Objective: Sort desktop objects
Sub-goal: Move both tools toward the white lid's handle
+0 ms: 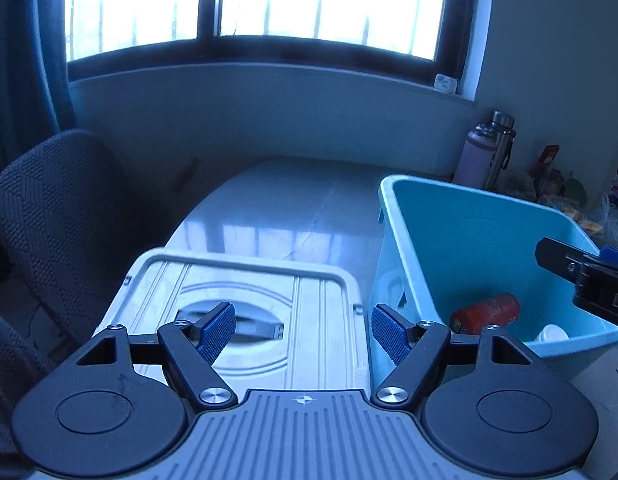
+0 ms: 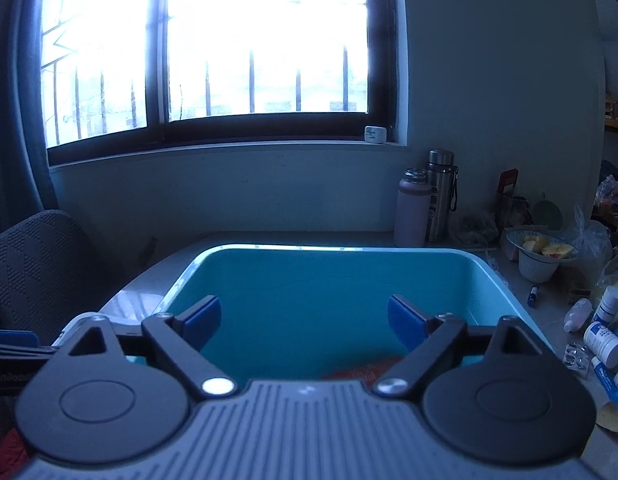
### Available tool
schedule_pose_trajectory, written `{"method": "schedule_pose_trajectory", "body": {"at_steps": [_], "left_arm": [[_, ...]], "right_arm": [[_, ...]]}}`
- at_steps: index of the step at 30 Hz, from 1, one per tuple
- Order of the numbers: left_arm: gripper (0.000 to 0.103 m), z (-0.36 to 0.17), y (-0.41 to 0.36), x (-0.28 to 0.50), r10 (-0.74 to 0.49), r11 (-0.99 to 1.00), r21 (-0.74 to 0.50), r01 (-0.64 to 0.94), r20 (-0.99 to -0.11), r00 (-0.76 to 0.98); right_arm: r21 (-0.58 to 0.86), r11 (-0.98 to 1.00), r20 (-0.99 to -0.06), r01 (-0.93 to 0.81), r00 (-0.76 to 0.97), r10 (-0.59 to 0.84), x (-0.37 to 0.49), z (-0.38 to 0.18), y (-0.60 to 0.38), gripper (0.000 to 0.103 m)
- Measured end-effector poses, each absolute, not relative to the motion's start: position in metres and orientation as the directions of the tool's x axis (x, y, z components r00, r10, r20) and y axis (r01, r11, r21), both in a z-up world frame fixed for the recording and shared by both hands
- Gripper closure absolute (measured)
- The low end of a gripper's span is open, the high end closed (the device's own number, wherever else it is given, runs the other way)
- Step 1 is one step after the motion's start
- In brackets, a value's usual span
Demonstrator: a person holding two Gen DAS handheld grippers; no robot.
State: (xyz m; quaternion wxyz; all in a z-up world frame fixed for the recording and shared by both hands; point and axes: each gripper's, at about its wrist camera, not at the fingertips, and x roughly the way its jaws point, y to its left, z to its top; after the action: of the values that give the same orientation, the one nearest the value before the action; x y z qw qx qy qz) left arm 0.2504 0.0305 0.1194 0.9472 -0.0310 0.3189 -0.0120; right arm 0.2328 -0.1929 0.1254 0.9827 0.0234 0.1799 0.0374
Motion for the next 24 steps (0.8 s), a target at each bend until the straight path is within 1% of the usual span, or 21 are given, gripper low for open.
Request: {"method": "schedule_pose_trajectory", "body": {"at_steps": [2,6,9,13,16,19,24], "left_arm": [[0.026,0.115,0.031,0.244,-0.037,0.997,-0.078,-0.014,-0.620,0.784],[0.026,0.111,0.034,0.221,0.000,0.994,-0.083,-0.070,-0.644,0.765],[0.026,0.110,0.033,0.198,0.013,0.994,-0.072,-0.076,-0.631,0.776],[0.026,0.101,0.030,0.169,0.026,0.991,-0.082,-0.101,-0.634,0.773],[0.026,0.087,0.027,0.148,0.028,0.993,-0.070,-0.095,-0.646,0.763],[0.026,0.070,0.030,0.134,0.032,0.991,-0.072,-0.110,-0.681,0.732],[0.026,0.059,0.041,0.118,0.043,0.988,-0.078,-0.136,-0.699,0.714]], "right_arm": [[0.083,0.994,-0.344,-0.071,0.934,0.096,0.221,0.124,-0.196,0.012],[0.075,0.993,-0.353,-0.092,0.929,0.112,0.194,0.120,-0.199,0.011],[0.086,0.992,-0.338,-0.089,0.934,0.113,0.172,0.115,-0.206,0.010],[0.076,0.993,-0.333,-0.094,0.936,0.115,0.149,0.102,-0.213,0.009],[0.084,0.993,-0.366,-0.082,0.924,0.107,0.137,0.088,-0.216,0.009],[0.104,0.991,-0.392,-0.082,0.913,0.117,0.124,0.078,-0.216,0.009],[0.056,0.993,-0.406,-0.107,0.906,0.121,0.110,0.073,-0.208,0.009]]}}
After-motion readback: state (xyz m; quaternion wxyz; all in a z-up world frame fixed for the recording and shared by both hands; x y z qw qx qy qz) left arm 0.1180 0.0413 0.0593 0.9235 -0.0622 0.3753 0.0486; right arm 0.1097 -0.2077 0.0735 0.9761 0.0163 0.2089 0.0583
